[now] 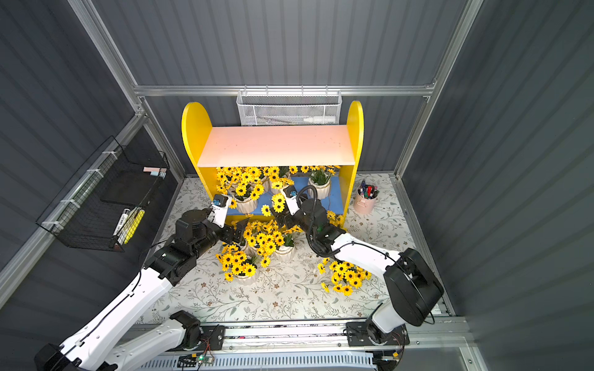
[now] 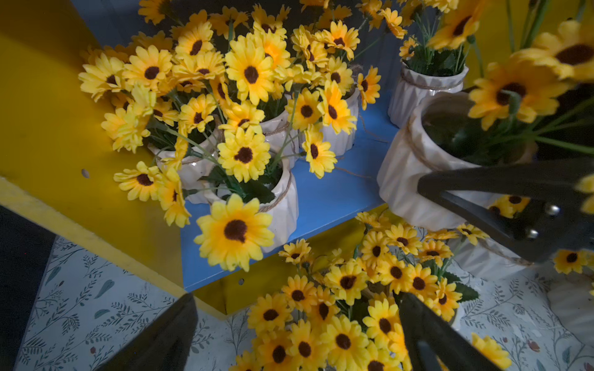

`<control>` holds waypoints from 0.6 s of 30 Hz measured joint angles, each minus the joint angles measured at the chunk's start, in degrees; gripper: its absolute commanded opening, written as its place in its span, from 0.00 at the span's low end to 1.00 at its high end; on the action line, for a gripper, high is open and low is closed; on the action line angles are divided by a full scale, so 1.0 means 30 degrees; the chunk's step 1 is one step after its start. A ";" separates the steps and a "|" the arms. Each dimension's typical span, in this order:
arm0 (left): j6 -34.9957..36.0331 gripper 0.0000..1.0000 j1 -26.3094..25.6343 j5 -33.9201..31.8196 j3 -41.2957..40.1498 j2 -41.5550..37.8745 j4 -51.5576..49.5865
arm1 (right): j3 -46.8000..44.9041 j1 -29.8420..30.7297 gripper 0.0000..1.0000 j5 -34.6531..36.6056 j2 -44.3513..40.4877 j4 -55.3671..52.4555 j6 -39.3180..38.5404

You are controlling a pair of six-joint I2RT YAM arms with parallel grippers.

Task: Take the sunflower pots off the shelves
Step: Pick up the sunflower pot from the shelf, then place the sunflower pot at the center of the board.

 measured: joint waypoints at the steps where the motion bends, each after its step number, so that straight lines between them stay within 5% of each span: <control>1: 0.0000 0.99 0.0000 0.0044 0.0000 -0.0007 0.0000 | -0.0408 0.0226 0.25 0.0029 -0.0568 -0.0277 -0.0022; 11: 0.0000 0.99 -0.0087 0.0066 0.0000 -0.0015 0.0000 | -0.5231 0.6717 0.23 0.3191 -0.7810 -0.2069 0.0459; 18: 0.0029 0.99 -0.0109 0.0051 -0.0007 -0.0015 0.0000 | -0.8444 0.9340 0.24 0.4765 -0.7497 -0.1056 0.1253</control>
